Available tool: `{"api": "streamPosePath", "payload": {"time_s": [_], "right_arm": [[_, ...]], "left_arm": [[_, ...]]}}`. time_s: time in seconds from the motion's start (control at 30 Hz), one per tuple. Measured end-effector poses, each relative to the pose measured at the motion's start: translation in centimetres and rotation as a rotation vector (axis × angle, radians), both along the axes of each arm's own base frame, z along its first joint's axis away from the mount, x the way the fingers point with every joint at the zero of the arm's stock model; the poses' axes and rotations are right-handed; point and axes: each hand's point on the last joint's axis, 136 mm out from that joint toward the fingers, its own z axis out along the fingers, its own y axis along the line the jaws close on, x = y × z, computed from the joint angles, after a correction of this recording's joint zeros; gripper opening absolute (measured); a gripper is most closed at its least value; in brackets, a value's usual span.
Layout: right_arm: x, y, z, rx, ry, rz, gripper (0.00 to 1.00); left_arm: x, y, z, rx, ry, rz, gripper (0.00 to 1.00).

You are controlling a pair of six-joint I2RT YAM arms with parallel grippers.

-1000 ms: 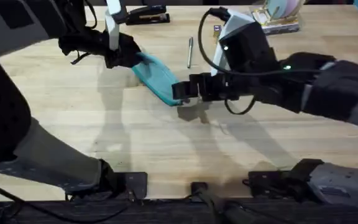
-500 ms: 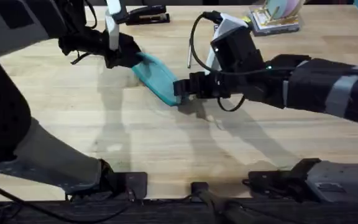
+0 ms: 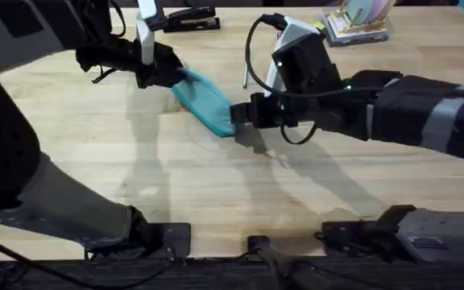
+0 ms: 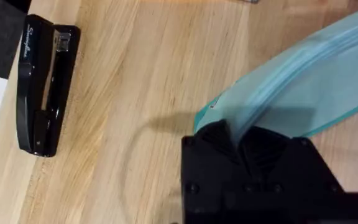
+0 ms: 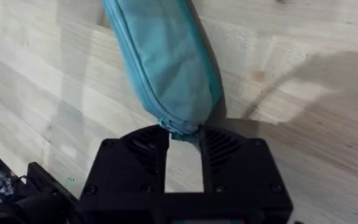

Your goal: Unzip the bag, pick up the pens from the table one at a time and place them inside, then zip the bag closed.

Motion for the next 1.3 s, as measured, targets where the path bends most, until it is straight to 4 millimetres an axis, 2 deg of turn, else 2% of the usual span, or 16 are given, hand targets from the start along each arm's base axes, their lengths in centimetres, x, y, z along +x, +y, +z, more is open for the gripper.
{"api": "streamPosePath", "payload": {"time_s": [0.1, 0.13, 0.27, 0.37, 0.4, 0.47, 0.93, 1.3], "right_arm": [[-0.1, 0.0, 0.4, 0.005, -0.008, 0.001, 0.239], [-0.2, -0.1, 1.6, 0.022, -0.029, 0.0, 0.176], [-0.1, -0.1, 3.9, 0.061, -0.083, 0.0, 0.167], [-0.1, -0.1, 4.7, 0.074, -0.103, -0.001, 0.152], [-0.1, -0.1, 4.9, 0.075, -0.106, -0.003, 0.081], [-0.1, -0.2, 5.1, 0.08, -0.111, -0.005, 0.041], [-0.1, -0.3, 5.7, 0.086, -0.127, -0.009, 0.031], [2.0, 1.0, 8.9, 0.179, -0.269, -0.014, 0.032]], "left_arm": [[0.0, 0.0, 0.0, 0.0, -0.001, 0.0, 0.042], [0.0, 0.0, 0.0, 0.0, -0.001, 0.0, 0.042], [0.0, 0.0, 0.0, -0.001, 0.0, 0.0, 0.042], [0.0, 0.0, 0.0, -0.001, 0.0, 0.0, 0.042], [0.0, 0.0, 0.0, -0.001, 0.0, 0.0, 0.042], [0.0, 0.0, 0.0, -0.001, 0.0, 0.0, 0.042], [-0.1, -0.2, 0.1, -0.008, 0.002, -0.005, 0.042], [0.0, -0.2, 0.1, -0.007, -0.005, -0.004, 0.042]]}}
